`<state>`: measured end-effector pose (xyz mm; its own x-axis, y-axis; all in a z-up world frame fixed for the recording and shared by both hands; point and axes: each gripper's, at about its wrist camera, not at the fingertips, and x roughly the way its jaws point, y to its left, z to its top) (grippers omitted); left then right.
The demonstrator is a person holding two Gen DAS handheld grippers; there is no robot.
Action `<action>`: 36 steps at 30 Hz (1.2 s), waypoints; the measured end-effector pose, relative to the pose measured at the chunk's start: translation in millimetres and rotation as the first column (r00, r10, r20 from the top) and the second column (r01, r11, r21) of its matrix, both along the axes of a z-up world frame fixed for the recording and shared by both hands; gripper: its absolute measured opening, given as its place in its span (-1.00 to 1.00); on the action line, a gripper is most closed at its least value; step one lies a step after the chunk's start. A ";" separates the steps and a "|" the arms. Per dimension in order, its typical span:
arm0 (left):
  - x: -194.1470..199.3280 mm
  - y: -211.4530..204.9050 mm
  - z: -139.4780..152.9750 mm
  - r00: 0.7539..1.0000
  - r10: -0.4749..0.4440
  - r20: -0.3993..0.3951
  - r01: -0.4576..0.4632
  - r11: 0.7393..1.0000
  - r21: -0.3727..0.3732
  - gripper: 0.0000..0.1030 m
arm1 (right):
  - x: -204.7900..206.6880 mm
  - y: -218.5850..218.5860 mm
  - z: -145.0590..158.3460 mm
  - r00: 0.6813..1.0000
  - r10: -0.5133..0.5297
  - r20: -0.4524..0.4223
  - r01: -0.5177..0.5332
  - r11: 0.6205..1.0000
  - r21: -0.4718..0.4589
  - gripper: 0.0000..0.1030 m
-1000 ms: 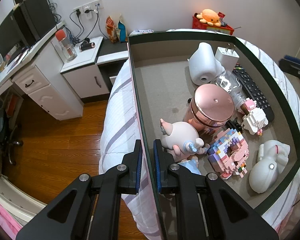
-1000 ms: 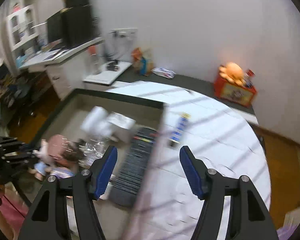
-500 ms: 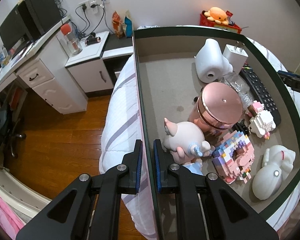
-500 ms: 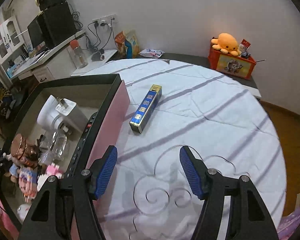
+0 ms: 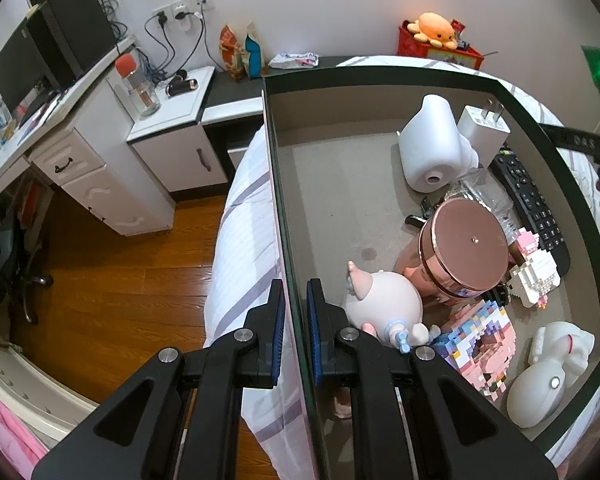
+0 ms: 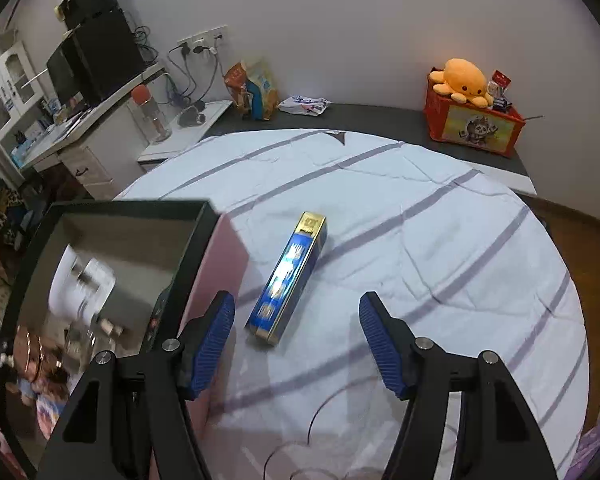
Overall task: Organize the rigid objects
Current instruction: 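Grasp the blue rectangular box on the bed with the right tool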
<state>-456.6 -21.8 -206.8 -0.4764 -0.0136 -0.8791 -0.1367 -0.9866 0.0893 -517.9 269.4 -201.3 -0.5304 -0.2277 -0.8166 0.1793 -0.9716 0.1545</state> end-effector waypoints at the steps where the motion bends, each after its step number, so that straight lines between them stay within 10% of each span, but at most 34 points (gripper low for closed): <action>1: 0.4 0.7 -0.4 1.000 -0.003 -0.002 0.003 1.000 -0.003 -0.82 | -4.2 2.0 -1.6 1.000 -0.015 0.010 0.015 1.000 -0.003 0.29; 15: 6.1 2.3 -0.6 1.000 -0.013 0.006 0.013 1.000 -0.014 -0.82 | -15.8 20.2 -12.4 0.995 -0.028 0.092 0.035 0.997 -0.074 0.20; 36: 9.2 0.4 -0.5 1.000 -0.006 0.004 0.006 1.000 -0.006 -0.82 | -11.4 11.1 -9.7 0.999 0.007 0.053 -0.009 0.999 0.034 -0.59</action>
